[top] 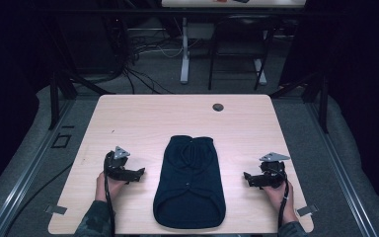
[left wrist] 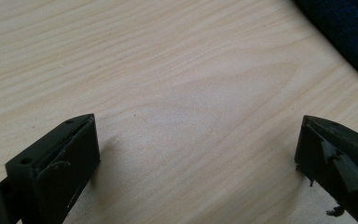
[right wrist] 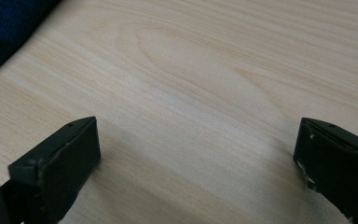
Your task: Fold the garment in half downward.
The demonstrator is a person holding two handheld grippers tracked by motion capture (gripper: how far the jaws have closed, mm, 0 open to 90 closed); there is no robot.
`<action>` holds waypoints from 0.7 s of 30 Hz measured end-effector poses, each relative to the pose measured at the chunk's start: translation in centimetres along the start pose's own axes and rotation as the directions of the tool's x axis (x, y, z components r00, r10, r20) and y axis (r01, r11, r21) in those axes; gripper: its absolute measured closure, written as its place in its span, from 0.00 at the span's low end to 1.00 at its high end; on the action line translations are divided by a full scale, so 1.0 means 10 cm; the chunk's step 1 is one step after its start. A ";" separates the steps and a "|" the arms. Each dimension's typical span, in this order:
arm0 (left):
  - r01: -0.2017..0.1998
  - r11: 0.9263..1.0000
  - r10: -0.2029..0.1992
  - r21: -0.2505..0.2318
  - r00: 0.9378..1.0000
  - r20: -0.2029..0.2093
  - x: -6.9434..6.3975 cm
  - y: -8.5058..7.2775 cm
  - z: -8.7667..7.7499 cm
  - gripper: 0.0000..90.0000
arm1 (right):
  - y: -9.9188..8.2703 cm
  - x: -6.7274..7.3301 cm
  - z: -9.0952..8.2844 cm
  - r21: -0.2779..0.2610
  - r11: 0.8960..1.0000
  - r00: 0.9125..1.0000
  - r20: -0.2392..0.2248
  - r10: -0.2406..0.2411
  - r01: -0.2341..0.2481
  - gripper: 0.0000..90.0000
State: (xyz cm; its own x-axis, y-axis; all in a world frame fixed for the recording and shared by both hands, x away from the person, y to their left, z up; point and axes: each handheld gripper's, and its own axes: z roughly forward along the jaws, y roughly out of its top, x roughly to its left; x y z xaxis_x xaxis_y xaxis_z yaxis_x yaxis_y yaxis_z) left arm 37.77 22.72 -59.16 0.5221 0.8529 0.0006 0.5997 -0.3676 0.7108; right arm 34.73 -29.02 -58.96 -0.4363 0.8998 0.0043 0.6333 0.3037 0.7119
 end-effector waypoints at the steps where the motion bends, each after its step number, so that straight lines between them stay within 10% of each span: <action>1: 0.002 1.000 -0.002 0.000 1.000 0.000 0.00 0.00 0.00 0.00 | 0.00 0.00 0.00 0.000 1.000 1.000 -0.001 0.001 -0.001 0.00; 21: 0.003 1.000 -0.003 -0.001 1.000 -0.003 -0.01 0.00 0.00 0.00 | 0.02 0.02 0.02 0.001 1.000 1.000 0.001 0.006 -0.006 0.00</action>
State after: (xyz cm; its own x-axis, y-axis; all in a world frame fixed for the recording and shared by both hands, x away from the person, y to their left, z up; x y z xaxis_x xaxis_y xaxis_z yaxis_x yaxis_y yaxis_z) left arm 37.71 22.68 -59.16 0.5190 0.8548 0.0005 0.6003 -0.3650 0.7116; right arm 34.87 -28.78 -58.96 -0.4320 0.9018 0.0076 0.6363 0.2989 0.7112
